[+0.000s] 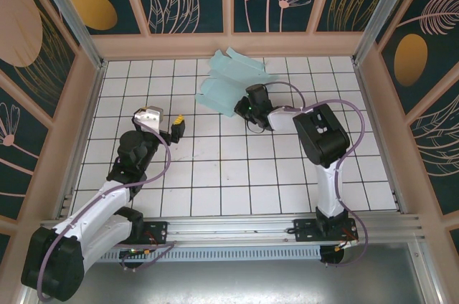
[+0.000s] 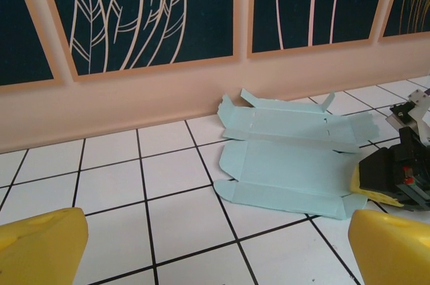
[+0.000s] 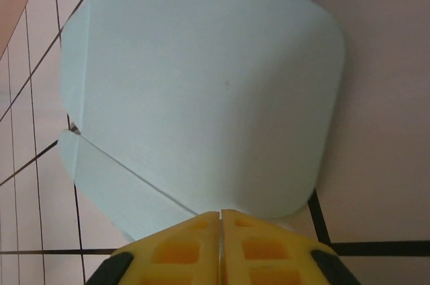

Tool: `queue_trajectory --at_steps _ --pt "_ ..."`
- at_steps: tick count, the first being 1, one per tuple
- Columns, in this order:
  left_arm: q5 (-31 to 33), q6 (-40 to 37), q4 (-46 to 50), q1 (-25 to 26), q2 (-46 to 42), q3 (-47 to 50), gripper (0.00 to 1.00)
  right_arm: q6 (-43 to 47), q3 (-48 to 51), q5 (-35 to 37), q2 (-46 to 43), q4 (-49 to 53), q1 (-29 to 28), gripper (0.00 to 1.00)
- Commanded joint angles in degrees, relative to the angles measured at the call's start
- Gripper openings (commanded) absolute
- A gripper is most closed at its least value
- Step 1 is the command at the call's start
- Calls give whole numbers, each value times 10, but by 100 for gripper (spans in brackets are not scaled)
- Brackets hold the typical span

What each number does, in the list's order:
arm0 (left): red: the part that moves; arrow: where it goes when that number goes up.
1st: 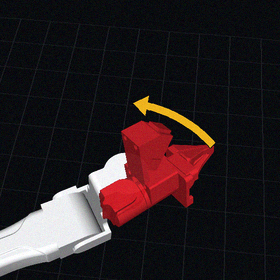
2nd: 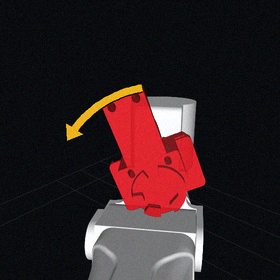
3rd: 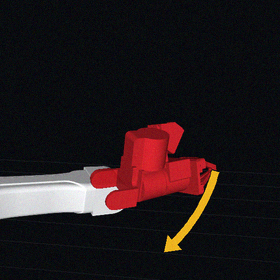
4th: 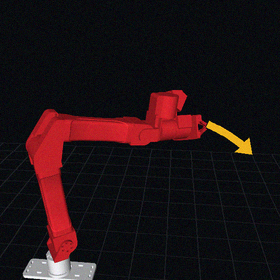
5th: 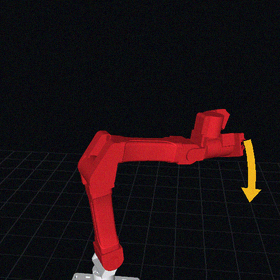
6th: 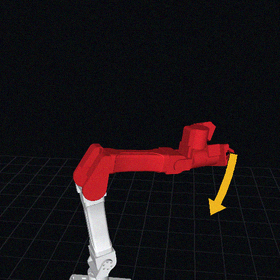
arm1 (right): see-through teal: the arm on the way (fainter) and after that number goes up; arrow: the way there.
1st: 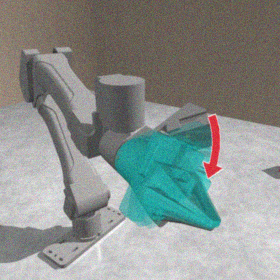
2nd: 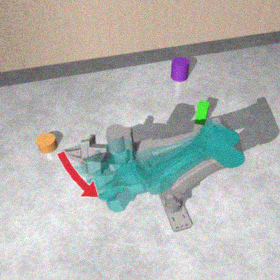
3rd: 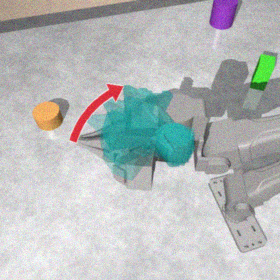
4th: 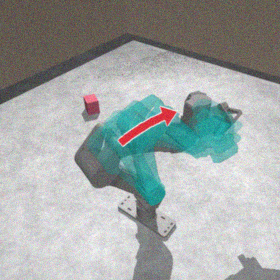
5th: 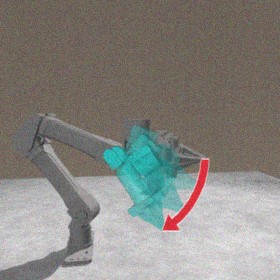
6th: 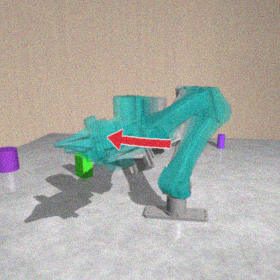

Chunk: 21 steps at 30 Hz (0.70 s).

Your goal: Fold the paper box

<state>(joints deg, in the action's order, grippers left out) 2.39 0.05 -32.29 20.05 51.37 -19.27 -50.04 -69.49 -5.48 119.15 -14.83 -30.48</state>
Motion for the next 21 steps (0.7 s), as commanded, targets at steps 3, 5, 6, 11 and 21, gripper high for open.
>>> queue_trajectory --at_steps 3,5,6,11,21 --pt "4 6 -6 3 4 8 99 -6 20 13 -23 1 -18 3" --pt "3 9 -8 3 6 8 99 -13 36 18 -36 -5 -24 2" --pt "2 9 -8 3 7 7 99 -16 42 21 -41 -7 -28 2" --pt "-5 13 -11 3 13 5 99 -42 90 46 -76 -26 -65 1" --pt "-10 27 -7 4 15 -2 99 -46 180 134 -184 -48 -158 43"
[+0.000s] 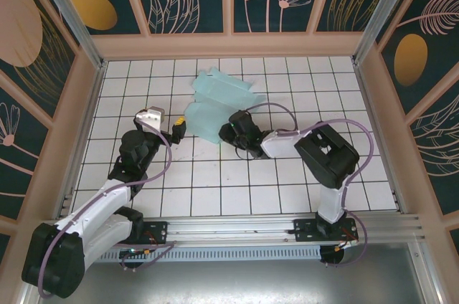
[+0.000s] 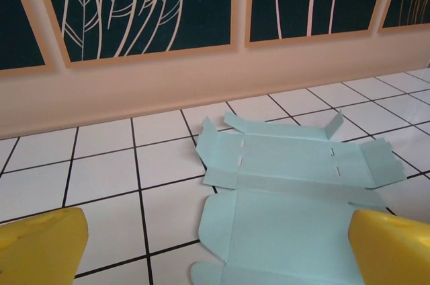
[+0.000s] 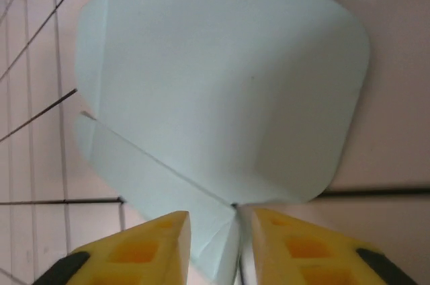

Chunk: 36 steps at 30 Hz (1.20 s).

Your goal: Fold the paper box

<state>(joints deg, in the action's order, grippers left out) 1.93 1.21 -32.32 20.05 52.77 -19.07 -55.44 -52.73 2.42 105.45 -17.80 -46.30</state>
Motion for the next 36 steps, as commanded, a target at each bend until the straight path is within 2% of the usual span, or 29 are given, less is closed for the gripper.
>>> queue_trajectory --at_steps 1,4,6,8,14,19,23,26,29,36 --pt "-3 21 -7 4 3 -6 99 25 18 69 -62 -14 2 52" --pt "-2 34 -13 7 9 -7 99 88 18 99 -95 8 24 65" --pt "-3 44 -21 9 13 -6 99 131 9 62 -97 10 57 70" --pt "-6 52 -29 10 20 -6 99 154 -20 -6 -79 29 103 73" --pt "11 62 -41 16 30 -13 99 230 -155 -82 30 97 169 76" --pt "9 69 -33 17 29 -16 99 282 -296 -96 142 179 176 77" --pt "9 76 -21 17 14 -10 99 279 -337 -103 187 187 176 77" --pt "11 88 -21 18 -5 -4 99 268 -320 -108 192 181 175 77" --pt "18 131 -53 18 -27 11 99 258 -271 -98 173 164 169 77" --pt "22 211 -19 18 7 -18 99 204 -109 -45 83 103 148 77"
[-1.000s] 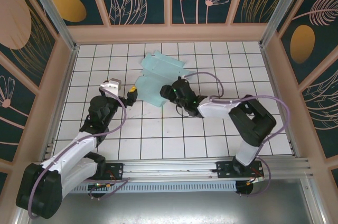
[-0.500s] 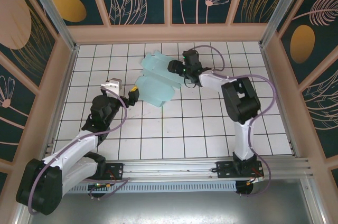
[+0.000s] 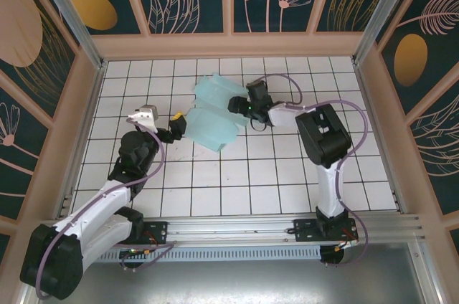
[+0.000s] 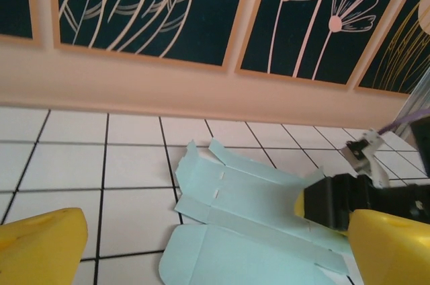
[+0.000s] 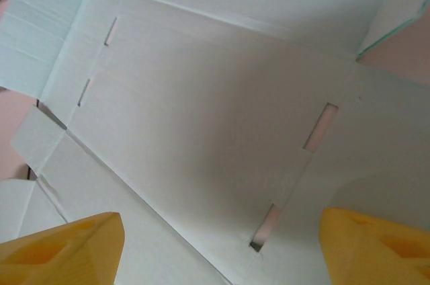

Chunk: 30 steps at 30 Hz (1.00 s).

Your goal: Fold the paper box

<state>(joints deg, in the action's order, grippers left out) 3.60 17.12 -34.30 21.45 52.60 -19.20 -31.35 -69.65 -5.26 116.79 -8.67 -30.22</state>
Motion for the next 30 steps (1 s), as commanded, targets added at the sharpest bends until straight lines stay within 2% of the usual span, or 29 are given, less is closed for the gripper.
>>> queue_trajectory --at_steps 1,6,9,12,18,21,24,27,30 --pt "0 61 -2 3 13 -17 99 -55 92 47 -51 -3 -24 77" --pt "-27 136 26 4 46 -44 99 -158 244 87 -150 -93 -46 73" --pt "-43 180 22 15 69 -45 99 -162 281 85 -193 -120 -48 72" --pt "-26 187 28 50 90 -49 99 -126 294 86 -230 -127 -45 72" --pt "-13 229 51 101 143 -73 99 -45 288 45 -266 -108 -15 72" --pt "3 260 47 137 180 -85 99 -17 279 20 -271 -104 29 72" --pt "6 296 33 166 233 -99 99 19 246 -23 -248 -80 62 73" --pt "-35 314 20 173 303 -128 99 70 185 -71 -206 -30 87 74" --pt "-37 334 13 177 349 -149 96 131 131 -97 -171 12 99 77"
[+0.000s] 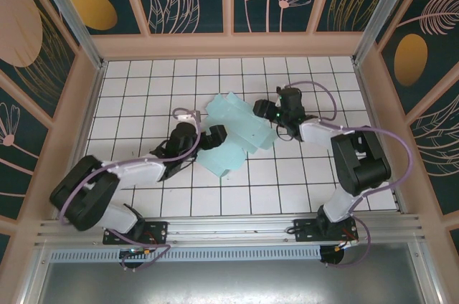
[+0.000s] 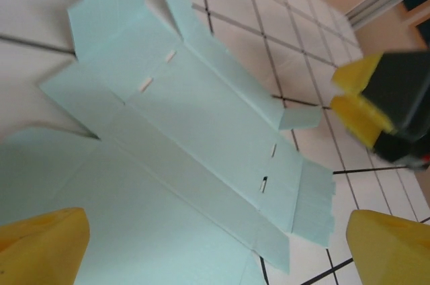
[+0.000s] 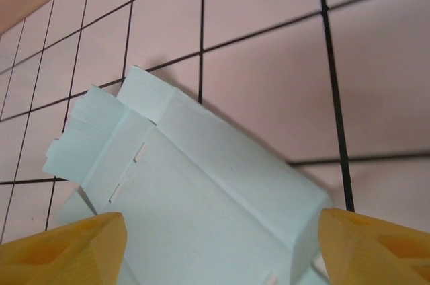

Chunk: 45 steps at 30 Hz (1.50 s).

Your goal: Fold the paper box

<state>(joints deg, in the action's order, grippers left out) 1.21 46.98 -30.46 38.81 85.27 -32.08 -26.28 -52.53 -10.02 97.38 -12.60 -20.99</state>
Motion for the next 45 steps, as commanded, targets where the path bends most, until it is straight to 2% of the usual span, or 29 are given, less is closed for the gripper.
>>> queue_trajectory --at_steps 1,6,11,15,18,27,33,36,40,45 --pt "-9 43 -24 3 32 -26 95 94 -60 -55 36 68 12 78" --pt "1 68 42 4 92 -69 96 117 -175 -114 129 152 29 78" --pt "0 71 67 3 126 -87 99 90 -240 -154 196 175 29 86" --pt "44 47 130 1 146 -111 99 63 -205 -151 189 147 30 84" --pt "50 27 148 -6 164 -126 99 59 -170 -138 166 137 29 82" --pt "31 -31 174 -36 180 -183 99 28 -17 -152 43 89 17 75" --pt "-16 -48 153 -35 146 -196 98 22 39 -117 -30 63 23 76" --pt "-73 -39 142 -34 137 -204 91 16 35 -119 -27 58 30 77" --pt "-113 -8 124 -33 150 -202 80 20 29 -135 -9 33 29 79" --pt "-101 11 117 -33 172 -182 56 24 3 -148 30 32 30 80"
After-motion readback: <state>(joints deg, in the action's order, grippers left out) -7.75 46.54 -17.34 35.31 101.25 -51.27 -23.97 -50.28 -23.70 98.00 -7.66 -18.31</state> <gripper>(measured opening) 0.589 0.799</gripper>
